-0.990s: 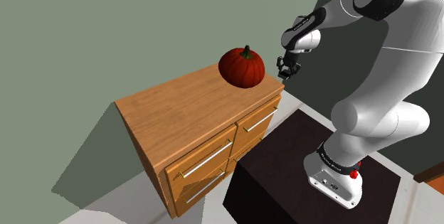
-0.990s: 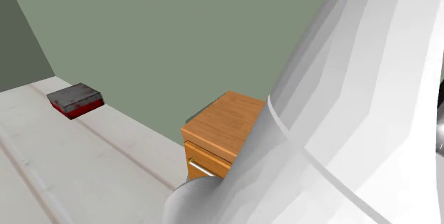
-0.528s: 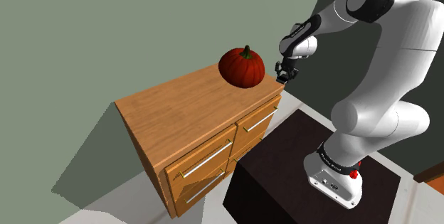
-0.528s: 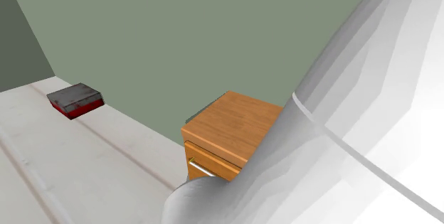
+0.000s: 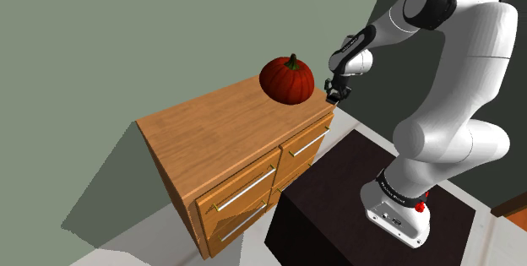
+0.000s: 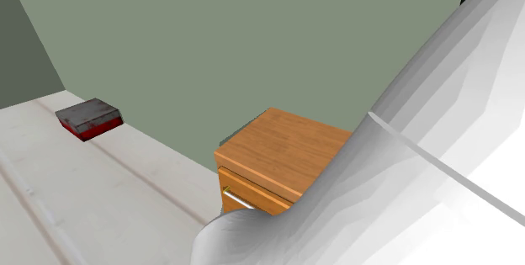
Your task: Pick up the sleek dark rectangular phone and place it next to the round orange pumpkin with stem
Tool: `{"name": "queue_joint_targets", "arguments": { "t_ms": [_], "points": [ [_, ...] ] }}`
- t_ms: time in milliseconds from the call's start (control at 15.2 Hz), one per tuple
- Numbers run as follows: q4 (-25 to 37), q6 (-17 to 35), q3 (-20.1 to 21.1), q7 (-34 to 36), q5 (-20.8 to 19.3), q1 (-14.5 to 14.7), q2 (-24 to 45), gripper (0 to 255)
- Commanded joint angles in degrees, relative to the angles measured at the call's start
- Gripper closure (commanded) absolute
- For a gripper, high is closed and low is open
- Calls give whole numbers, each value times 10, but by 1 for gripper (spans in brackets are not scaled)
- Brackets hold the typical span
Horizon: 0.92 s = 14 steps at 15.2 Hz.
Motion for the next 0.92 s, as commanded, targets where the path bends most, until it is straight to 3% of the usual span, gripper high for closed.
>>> {"name": "queue_joint_targets", "arguments": {
  "t_ms": [0,264,330,660,858],
  "points": [
    [0,1,0,0,0,0,1,255],
    [0,1,0,0,0,0,1,255],
    [0,1,0,0,0,0,1,0],
    [0,1,0,0,0,0,1,0],
    [-5,-43,5,-4,6,-1,-48,0]
  ]
}}
